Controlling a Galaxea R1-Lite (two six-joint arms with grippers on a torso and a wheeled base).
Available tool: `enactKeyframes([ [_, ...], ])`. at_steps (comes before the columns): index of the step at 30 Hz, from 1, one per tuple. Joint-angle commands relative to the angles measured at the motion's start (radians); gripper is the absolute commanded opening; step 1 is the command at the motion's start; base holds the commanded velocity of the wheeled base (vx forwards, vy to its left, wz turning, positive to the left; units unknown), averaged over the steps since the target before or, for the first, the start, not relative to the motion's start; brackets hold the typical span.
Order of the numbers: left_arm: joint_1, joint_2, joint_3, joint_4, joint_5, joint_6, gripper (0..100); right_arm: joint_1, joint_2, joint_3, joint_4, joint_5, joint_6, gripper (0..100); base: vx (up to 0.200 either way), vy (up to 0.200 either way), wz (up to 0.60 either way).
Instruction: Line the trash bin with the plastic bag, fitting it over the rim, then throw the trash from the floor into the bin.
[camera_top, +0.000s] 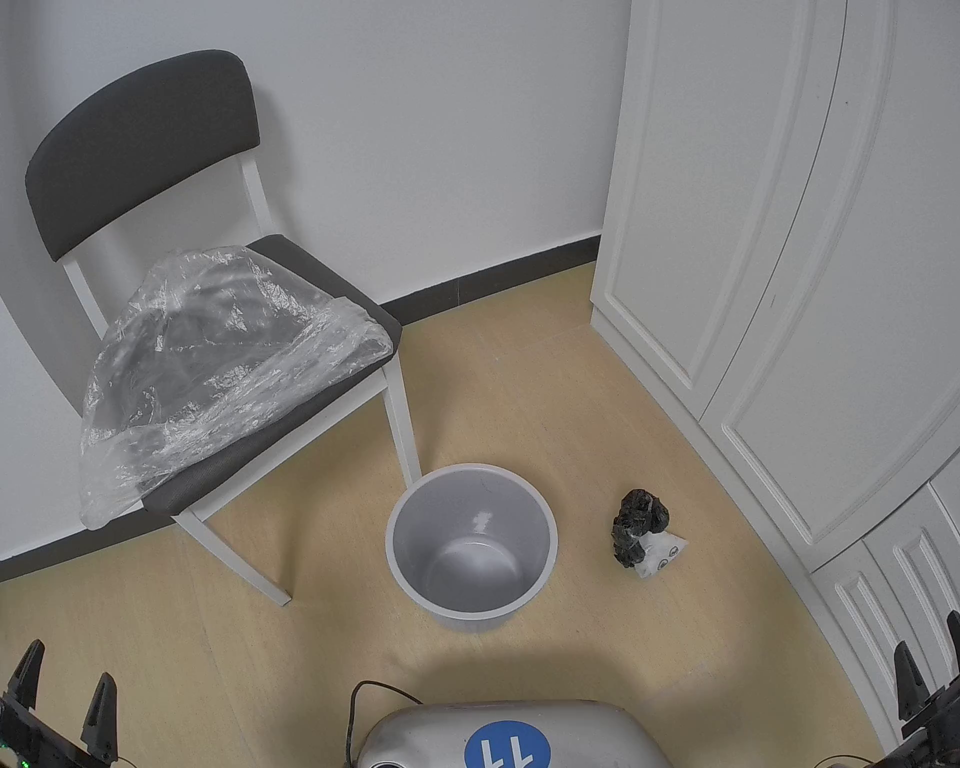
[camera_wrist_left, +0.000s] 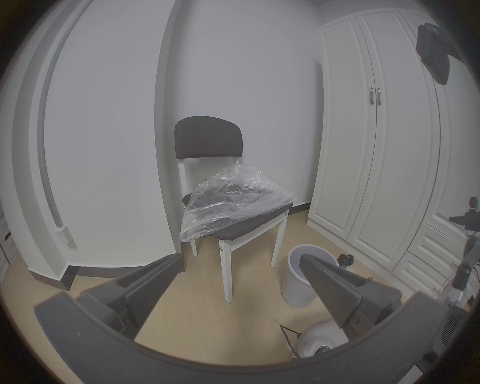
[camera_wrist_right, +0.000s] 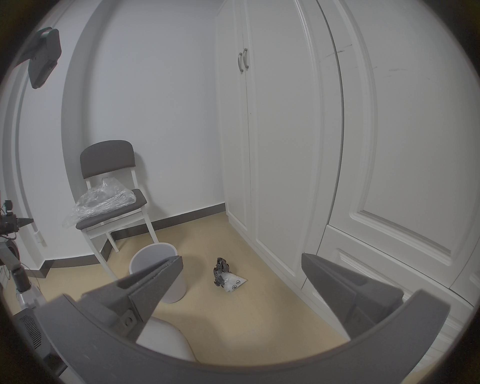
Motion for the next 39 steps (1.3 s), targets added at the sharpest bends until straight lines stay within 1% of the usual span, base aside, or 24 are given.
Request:
enactKeyframes([
  [1,0.000,-0.016,0.016,-0.002,0.002,-0.002,100,0.000,-0.016,0.018,-0.001,0.001,0.000,100,0.000,0.000,0.00],
  [12,0.000,-0.016,0.018,-0.002,0.002,0.007,100,-0.002,-0.016,0.018,0.002,0.004,-0.015,100,0.000,0.000,0.00],
  [13,0.000,-0.016,0.018,0.000,-0.002,0.016,100,-0.002,-0.016,0.018,0.002,0.005,-0.038,100,0.000,0.000,0.00],
  [15,0.000,-0.016,0.018,0.001,-0.008,0.028,100,-0.002,-0.016,0.018,0.009,0.010,-0.049,100,0.000,0.000,0.00],
  [16,0.001,-0.016,0.018,0.000,-0.025,0.079,100,-0.002,-0.016,0.016,0.019,0.034,-0.066,100,0.000,0.000,0.00],
  [17,0.001,-0.016,0.018,0.000,-0.043,0.088,100,-0.002,-0.016,0.016,0.019,0.036,-0.068,100,0.000,0.000,0.00],
  [23,0.001,-0.016,0.018,0.001,-0.048,0.078,100,-0.002,-0.016,0.016,0.016,0.042,-0.065,100,0.000,0.000,0.00],
  [24,0.000,-0.016,0.016,0.003,-0.034,0.028,100,-0.002,-0.016,0.018,0.015,0.042,-0.054,100,0.000,0.000,0.00],
  [26,0.000,-0.016,0.016,0.001,-0.009,0.009,100,-0.002,-0.016,0.018,0.013,0.039,-0.031,100,0.000,0.000,0.00],
  [30,0.001,-0.016,0.016,0.000,-0.006,0.010,100,-0.002,-0.016,0.016,0.012,0.028,-0.025,100,0.000,0.000,0.00],
  [31,0.001,-0.016,0.018,-0.005,-0.009,0.028,100,-0.002,-0.016,0.007,-0.021,0.033,-0.045,100,0.000,0.000,0.00],
  [32,0.001,-0.016,0.018,-0.005,-0.015,0.062,100,-0.002,-0.016,-0.016,-0.085,0.051,-0.081,100,0.000,0.000,0.00],
  [33,0.001,-0.016,0.018,-0.008,-0.023,0.082,100,0.002,-0.010,-0.058,-0.139,0.091,-0.111,100,0.000,0.000,0.00],
  [35,0.001,-0.016,0.018,-0.011,-0.041,0.085,100,0.006,0.027,-0.131,-0.172,0.177,-0.126,100,0.000,0.000,0.00],
  [36,0.001,-0.016,0.018,-0.011,-0.041,0.085,100,0.000,0.039,-0.151,-0.171,0.191,-0.126,100,0.000,0.000,0.00],
  [39,0.001,-0.016,0.018,-0.013,-0.043,0.081,100,-0.035,0.105,-0.205,-0.168,0.198,-0.114,100,0.000,0.000,0.00],
])
